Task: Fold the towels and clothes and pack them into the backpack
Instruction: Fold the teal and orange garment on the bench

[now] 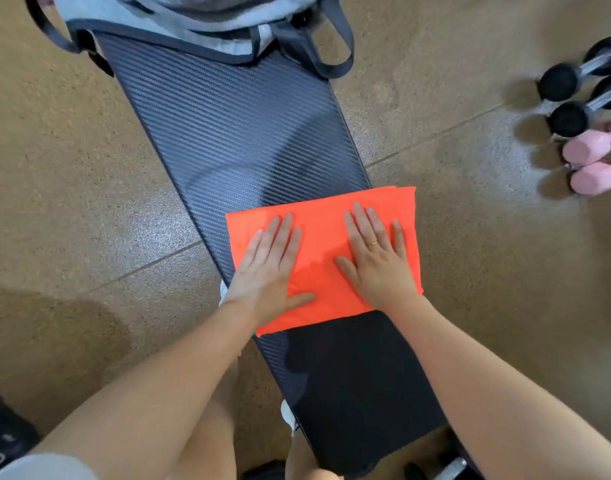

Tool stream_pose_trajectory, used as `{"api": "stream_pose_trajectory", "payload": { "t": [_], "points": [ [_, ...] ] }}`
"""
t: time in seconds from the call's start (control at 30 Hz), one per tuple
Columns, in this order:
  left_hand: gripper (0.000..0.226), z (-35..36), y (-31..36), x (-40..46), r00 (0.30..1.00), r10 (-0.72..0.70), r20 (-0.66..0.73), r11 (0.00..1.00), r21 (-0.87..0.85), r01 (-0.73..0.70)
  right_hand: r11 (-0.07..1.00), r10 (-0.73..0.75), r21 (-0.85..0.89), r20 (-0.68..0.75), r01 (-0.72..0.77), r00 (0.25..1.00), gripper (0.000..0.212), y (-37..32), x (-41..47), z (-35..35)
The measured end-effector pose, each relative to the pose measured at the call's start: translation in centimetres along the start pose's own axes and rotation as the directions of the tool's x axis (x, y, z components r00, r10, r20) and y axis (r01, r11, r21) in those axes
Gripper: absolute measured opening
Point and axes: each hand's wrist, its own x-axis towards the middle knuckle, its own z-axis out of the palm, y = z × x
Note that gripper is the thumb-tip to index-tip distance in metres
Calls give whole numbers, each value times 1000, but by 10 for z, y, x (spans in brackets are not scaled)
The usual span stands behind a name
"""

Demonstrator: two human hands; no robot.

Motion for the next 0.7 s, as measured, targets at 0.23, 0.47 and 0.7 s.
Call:
{"api": "stream_pose_trajectory", "payload": {
  "t": [0.23,0.47,0.7],
  "points": [
    [133,-1,-3,-15,997,-62,-42,996,-60,60,949,309,14,174,-316,935,70,39,-24,-13],
    [72,19,23,-54,961,128,-244,992,27,-125,976,-203,-71,28,204,979,64,33,-77,-5],
    [80,20,18,-56,983,15,-182,998,-53,-25,997,-76,-32,-44,75,996,53,40,-70,0]
  ]
}}
